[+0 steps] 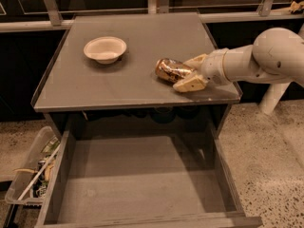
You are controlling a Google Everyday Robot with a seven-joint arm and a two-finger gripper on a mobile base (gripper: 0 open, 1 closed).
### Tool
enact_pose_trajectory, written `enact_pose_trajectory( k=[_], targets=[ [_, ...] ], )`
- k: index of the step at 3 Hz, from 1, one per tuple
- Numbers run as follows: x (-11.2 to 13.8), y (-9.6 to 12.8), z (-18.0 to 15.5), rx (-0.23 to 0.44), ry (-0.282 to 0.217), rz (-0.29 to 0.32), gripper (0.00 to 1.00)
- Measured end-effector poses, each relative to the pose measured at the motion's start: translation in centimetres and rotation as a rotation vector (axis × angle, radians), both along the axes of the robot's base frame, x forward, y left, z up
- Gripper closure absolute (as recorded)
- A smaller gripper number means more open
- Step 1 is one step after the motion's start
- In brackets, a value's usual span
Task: Pick orange can from top drawer and place on counter
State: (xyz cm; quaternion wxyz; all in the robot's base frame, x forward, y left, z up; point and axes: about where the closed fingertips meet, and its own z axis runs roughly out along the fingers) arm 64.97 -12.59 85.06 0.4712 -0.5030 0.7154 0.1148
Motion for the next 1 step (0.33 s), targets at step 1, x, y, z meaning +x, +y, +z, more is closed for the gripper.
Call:
enact_pose_trajectory(
  k=[1],
  targets=[
    [0.00,0.00,0.00,0.000,0.000,0.000,0.00]
  ],
)
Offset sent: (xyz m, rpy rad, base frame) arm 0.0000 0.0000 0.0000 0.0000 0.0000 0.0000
